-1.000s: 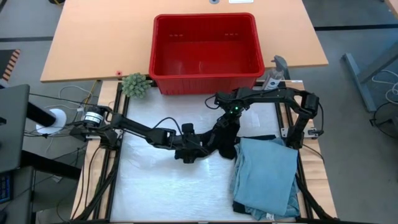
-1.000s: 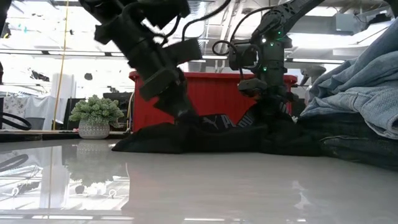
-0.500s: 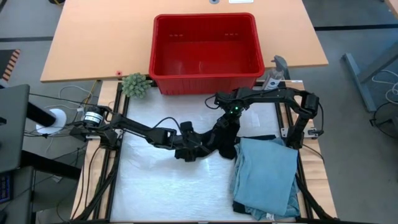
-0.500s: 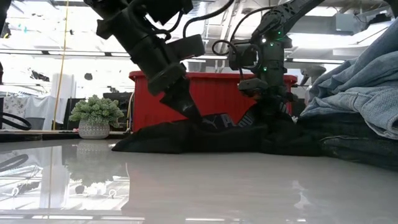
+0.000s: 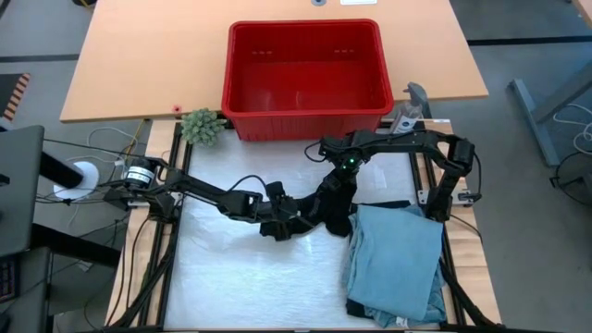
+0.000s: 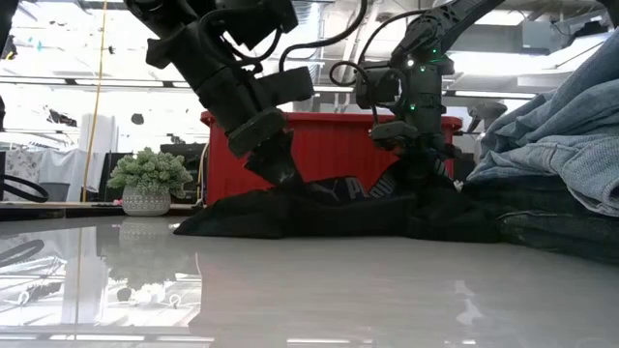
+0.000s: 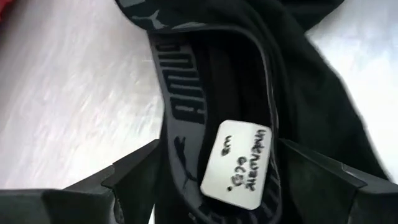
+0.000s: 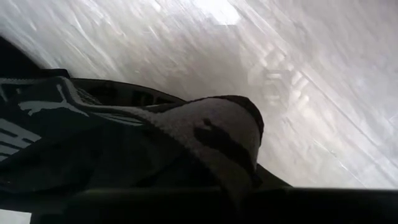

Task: Fold Laundry from Bin
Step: Fold the black boxer

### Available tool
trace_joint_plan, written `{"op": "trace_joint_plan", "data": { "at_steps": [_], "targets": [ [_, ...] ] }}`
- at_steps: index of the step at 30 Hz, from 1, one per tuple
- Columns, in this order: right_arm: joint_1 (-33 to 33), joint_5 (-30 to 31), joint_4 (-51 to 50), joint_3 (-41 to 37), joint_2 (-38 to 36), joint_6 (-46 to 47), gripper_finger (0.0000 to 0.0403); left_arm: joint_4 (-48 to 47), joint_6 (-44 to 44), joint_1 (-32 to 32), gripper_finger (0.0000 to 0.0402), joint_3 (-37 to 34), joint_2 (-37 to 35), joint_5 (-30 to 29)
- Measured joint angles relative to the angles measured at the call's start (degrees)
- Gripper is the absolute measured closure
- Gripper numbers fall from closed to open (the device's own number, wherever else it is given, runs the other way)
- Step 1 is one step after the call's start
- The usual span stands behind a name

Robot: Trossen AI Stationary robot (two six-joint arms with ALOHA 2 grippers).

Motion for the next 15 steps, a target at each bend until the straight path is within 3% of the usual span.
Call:
{"op": "trace_joint_plan", "data": {
  "at_steps": [8, 15],
  "targets": [
    [0.0, 0.0, 0.2, 0.0, 0.0, -0.2, 0.0387, -0.6, -3.2, 0.1, 0.0119, 0.0, 0.0, 1.7],
    [0.0, 0.0, 0.3, 0.0, 0.0, -0.2, 0.0387, 0.0, -4.4, 0.3, 0.017, 0.0, 0.6, 1.9]
  ]
}}
